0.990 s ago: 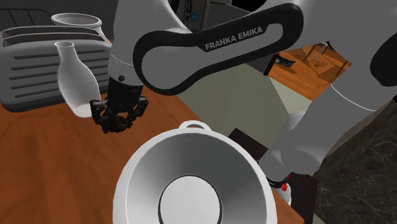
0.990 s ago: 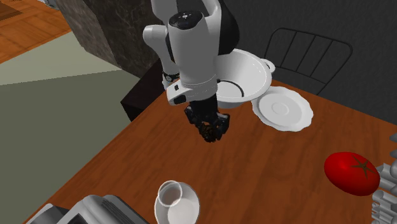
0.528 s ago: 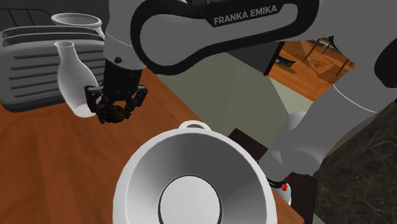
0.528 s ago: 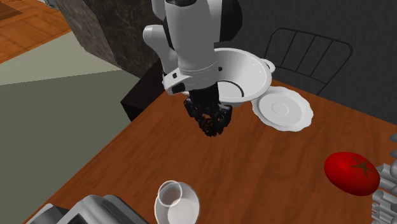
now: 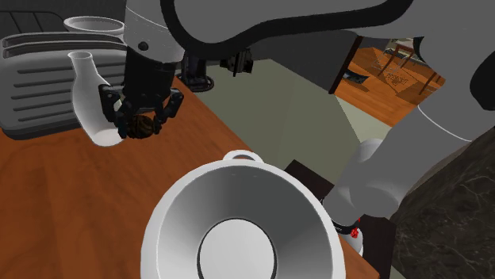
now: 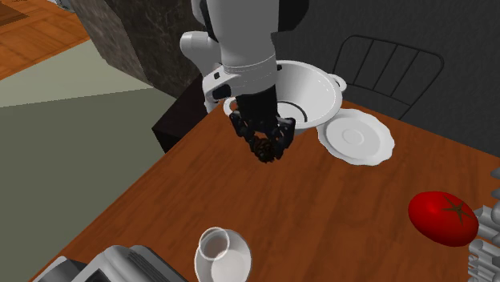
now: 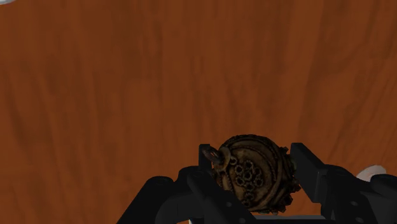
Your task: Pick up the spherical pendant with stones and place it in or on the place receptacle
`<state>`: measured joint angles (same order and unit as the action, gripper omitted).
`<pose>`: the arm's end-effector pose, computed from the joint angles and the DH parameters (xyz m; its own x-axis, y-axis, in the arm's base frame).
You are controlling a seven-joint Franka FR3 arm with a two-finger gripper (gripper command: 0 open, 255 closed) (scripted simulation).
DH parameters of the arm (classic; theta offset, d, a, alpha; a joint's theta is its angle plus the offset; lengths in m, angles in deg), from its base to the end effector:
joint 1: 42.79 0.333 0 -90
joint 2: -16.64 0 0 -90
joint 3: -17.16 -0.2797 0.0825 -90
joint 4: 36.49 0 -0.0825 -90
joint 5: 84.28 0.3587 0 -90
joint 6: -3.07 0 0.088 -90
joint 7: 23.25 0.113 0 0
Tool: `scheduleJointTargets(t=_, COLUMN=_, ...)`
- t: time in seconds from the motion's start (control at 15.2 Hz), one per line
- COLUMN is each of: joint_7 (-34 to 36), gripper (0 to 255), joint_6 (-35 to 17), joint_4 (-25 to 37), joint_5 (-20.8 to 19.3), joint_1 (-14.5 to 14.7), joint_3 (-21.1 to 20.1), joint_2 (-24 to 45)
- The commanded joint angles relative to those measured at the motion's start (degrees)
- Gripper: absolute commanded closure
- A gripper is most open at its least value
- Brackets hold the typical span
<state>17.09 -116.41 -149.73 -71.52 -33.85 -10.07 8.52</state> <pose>0.4123 0.3282 0.5120 0.9833 -0.1650 0.0773 -0.1398 -0.9552 -0.2609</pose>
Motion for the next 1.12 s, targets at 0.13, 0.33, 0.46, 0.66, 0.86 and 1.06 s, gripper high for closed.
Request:
scheduleJointTargets(t=0.13, joint_7=0.49, gripper=255, joint_6=3.01, joint_4=2.78, joint_5=-0.19, joint_1=-0.08, joint_3=0.12, joint_2=-0.26)
scheduleJointTargets(t=0.33, joint_7=0.83, gripper=255, joint_6=5.28, joint_4=5.08, joint_5=-0.39, joint_1=-0.17, joint_3=0.23, joint_2=-0.25)
scheduleJointTargets(t=0.46, joint_7=0.91, gripper=255, joint_6=5.72, joint_4=3.59, joint_5=0.56, joint_1=0.14, joint_3=0.24, joint_2=-2.41)
scheduleJointTargets(t=0.66, joint_7=1.10, gripper=255, joint_6=5.76, joint_4=-2.15, joint_5=3.38, joint_1=1.42, joint_3=0.23, joint_2=-8.77)
scheduleJointTargets(t=0.86, joint_7=1.70, gripper=255, joint_6=6.30, joint_4=-7.20, joint_5=5.89, joint_1=3.15, joint_3=0.25, joint_2=-14.91)
scheduleJointTargets(t=1.06, joint_7=2.73, gripper=255, joint_6=7.29, joint_4=-11.64, joint_5=8.13, joint_1=5.14, joint_3=0.14, joint_2=-20.85)
